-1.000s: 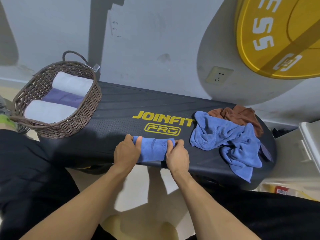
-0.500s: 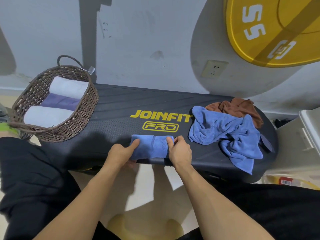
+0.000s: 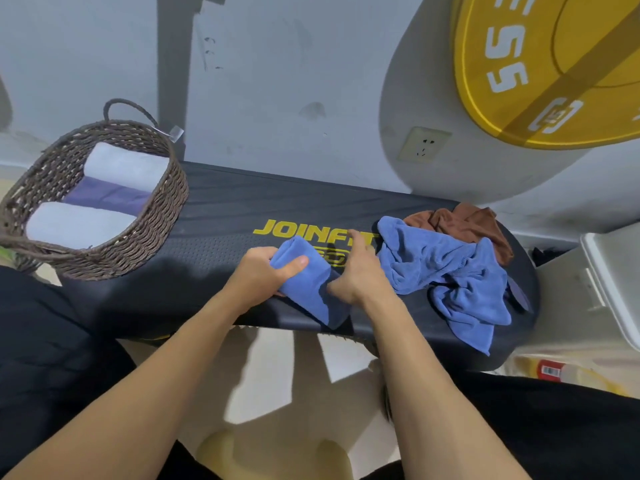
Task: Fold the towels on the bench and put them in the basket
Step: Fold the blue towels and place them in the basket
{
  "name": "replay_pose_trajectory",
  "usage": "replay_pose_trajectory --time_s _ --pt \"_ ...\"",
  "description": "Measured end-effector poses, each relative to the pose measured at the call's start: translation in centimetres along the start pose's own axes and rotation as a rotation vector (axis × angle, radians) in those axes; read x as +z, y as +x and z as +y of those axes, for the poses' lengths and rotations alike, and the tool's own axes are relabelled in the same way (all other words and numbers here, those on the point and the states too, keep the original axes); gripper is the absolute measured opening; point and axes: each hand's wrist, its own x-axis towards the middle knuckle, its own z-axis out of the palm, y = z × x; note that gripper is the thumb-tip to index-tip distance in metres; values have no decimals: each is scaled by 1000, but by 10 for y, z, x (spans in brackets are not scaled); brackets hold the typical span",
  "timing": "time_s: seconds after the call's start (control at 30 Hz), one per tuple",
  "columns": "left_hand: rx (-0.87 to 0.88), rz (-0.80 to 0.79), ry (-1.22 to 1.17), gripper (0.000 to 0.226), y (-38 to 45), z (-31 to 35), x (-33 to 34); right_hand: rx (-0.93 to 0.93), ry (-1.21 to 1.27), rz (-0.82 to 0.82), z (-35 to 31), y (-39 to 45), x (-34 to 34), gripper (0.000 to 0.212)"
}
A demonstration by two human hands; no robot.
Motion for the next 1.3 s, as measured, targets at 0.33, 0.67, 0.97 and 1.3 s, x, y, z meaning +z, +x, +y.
replay_pose_trajectory --time_s 0.33,0.67,0.97,1.3 --pt "180 -452 -455 45 -13 11 -112 -321 21 -336 -69 -24 5 52" --pt "179 -175 -247 25 26 -6 -257 -707 -155 -104 -215 23 48 54" --pt "-112 328 -197 29 131 -40 -329 -578 -304 -32 -335 122 93 45" --pt "-192 568 160 37 167 -47 -335 -841 -624 306 -344 143 128 31"
